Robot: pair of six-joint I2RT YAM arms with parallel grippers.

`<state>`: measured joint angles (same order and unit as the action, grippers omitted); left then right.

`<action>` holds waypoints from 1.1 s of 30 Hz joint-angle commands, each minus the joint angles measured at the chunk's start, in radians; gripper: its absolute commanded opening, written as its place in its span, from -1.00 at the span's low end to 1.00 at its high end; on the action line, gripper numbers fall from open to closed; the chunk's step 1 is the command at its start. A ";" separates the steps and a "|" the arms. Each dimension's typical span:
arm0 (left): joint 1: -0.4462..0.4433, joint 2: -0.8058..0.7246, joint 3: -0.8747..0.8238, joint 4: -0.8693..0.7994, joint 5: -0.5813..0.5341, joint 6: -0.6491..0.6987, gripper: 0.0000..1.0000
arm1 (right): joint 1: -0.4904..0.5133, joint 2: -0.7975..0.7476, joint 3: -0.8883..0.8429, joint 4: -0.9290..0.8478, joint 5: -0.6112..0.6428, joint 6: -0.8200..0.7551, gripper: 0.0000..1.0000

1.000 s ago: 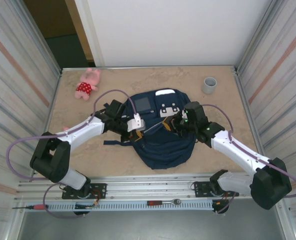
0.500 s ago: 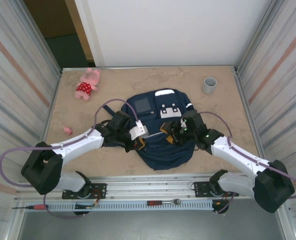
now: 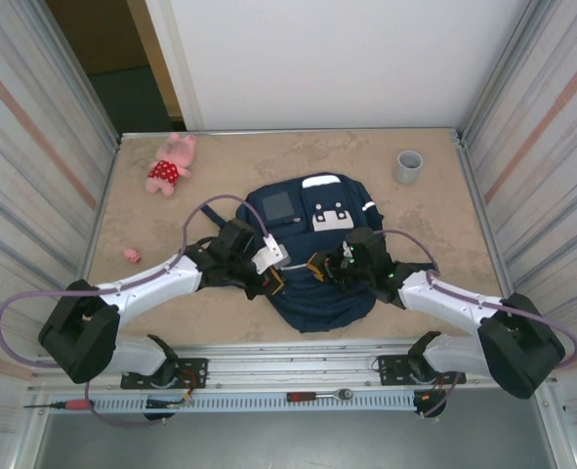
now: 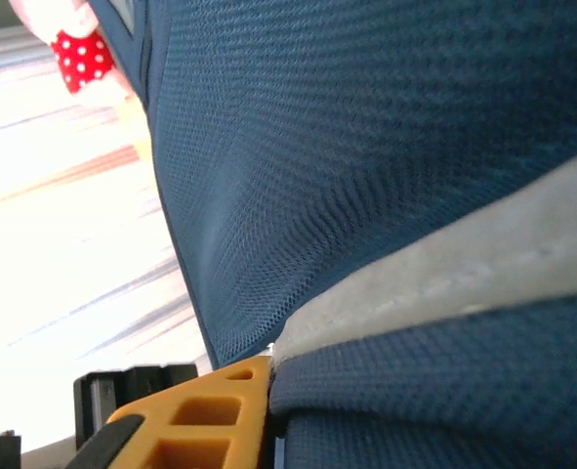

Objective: Pack the student bag

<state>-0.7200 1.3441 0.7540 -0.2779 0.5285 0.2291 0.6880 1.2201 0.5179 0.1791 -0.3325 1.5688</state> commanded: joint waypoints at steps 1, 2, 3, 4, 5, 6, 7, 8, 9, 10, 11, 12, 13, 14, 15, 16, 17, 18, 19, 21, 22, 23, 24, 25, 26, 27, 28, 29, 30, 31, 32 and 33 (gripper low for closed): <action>-0.052 -0.019 0.011 0.024 0.100 -0.047 -1.00 | 0.008 0.071 0.020 0.148 0.027 0.023 -1.00; -0.068 -0.019 0.015 0.023 0.101 -0.061 -1.00 | 0.010 0.096 0.029 0.180 0.016 0.023 -1.00; -0.087 -0.021 0.021 0.026 0.105 -0.074 -1.00 | 0.011 0.125 0.044 0.200 0.006 0.021 -1.00; -0.103 -0.022 0.023 0.033 0.105 -0.087 -1.00 | 0.013 0.148 0.059 0.209 0.002 0.017 -1.00; -0.122 -0.020 0.027 0.045 0.104 -0.105 -1.00 | 0.019 0.169 0.076 0.220 0.001 0.015 -1.00; -0.138 -0.020 0.028 0.066 0.097 -0.130 -1.00 | 0.023 0.188 0.095 0.229 0.000 0.009 -1.00; -0.151 -0.018 0.029 0.089 0.088 -0.152 -1.00 | 0.026 0.204 0.112 0.232 -0.006 0.001 -1.00; -0.163 -0.017 0.026 0.118 0.074 -0.179 -0.96 | 0.027 0.219 0.130 0.225 -0.018 -0.010 -1.00; -0.170 -0.017 0.025 0.141 0.058 -0.197 -0.87 | 0.024 0.228 0.145 0.213 -0.031 -0.022 -1.00; -0.174 -0.019 0.025 0.160 0.037 -0.213 -0.78 | 0.022 0.231 0.156 0.194 -0.041 -0.036 -1.00; -0.175 -0.023 0.022 0.172 0.019 -0.223 -0.71 | 0.017 0.227 0.161 0.170 -0.051 -0.054 -1.00; -0.175 -0.031 0.022 0.171 -0.003 -0.221 -0.62 | 0.012 0.220 0.166 0.142 -0.066 -0.075 -1.00; -0.175 -0.045 0.022 0.160 -0.028 -0.209 -0.49 | 0.000 0.207 0.171 0.100 -0.089 -0.106 -1.00; -0.174 -0.062 0.023 0.141 -0.055 -0.185 -0.40 | -0.015 0.193 0.181 0.044 -0.124 -0.148 -1.00; -0.174 -0.083 0.025 0.116 -0.073 -0.159 -0.31 | -0.031 0.183 0.192 -0.014 -0.158 -0.191 -1.00; -0.175 -0.106 0.027 0.084 -0.094 -0.120 -0.19 | -0.055 0.167 0.211 -0.092 -0.201 -0.251 -1.00; -0.174 -0.133 0.029 0.049 -0.112 -0.066 -0.07 | -0.079 0.155 0.233 -0.179 -0.239 -0.318 -1.00; -0.173 -0.160 0.031 0.024 -0.125 -0.016 0.02 | -0.102 0.144 0.251 -0.253 -0.270 -0.378 -1.00; -0.172 -0.186 0.029 -0.006 -0.145 0.046 0.12 | -0.130 0.132 0.270 -0.328 -0.299 -0.463 -1.00; -0.165 -0.220 0.023 -0.038 -0.179 0.152 0.28 | -0.185 0.119 0.298 -0.432 -0.363 -0.568 -1.00; -0.159 -0.227 0.028 -0.063 -0.179 0.208 0.31 | -0.213 0.118 0.313 -0.471 -0.404 -0.618 -1.00; -0.156 -0.222 0.039 -0.090 -0.179 0.251 0.33 | -0.238 0.124 0.329 -0.507 -0.449 -0.669 -1.00; -0.155 -0.214 0.050 -0.109 -0.180 0.290 0.35 | -0.256 0.132 0.349 -0.545 -0.482 -0.712 -1.00; -0.157 -0.202 0.061 -0.122 -0.184 0.328 0.38 | -0.273 0.145 0.376 -0.597 -0.507 -0.758 -1.00; -0.156 -0.188 0.067 -0.118 -0.195 0.356 0.41 | -0.284 0.156 0.402 -0.651 -0.521 -0.801 -1.00; -0.155 -0.177 0.070 -0.108 -0.210 0.378 0.42 | -0.291 0.166 0.416 -0.683 -0.530 -0.826 -1.00; -0.156 -0.164 0.074 -0.093 -0.228 0.404 0.44 | -0.301 0.175 0.430 -0.704 -0.541 -0.844 -1.00; -0.156 -0.153 0.075 -0.077 -0.237 0.429 0.45 | -0.307 0.182 0.437 -0.710 -0.557 -0.854 -1.00; -0.155 -0.134 0.076 -0.054 -0.249 0.461 0.45 | -0.316 0.188 0.441 -0.713 -0.576 -0.858 -1.00; -0.151 -0.113 0.081 -0.029 -0.265 0.484 0.46 | -0.321 0.195 0.443 -0.713 -0.590 -0.862 -1.00; -0.146 -0.095 0.089 -0.008 -0.271 0.496 0.46 | -0.324 0.202 0.445 -0.714 -0.598 -0.864 -1.00; -0.139 -0.074 0.101 0.013 -0.268 0.505 0.46 | -0.328 0.208 0.450 -0.717 -0.604 -0.868 -1.00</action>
<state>-0.8749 1.2343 0.8112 -0.3237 0.3008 0.6170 0.3634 1.4139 0.9321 -0.4576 -0.8059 0.7982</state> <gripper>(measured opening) 0.730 0.079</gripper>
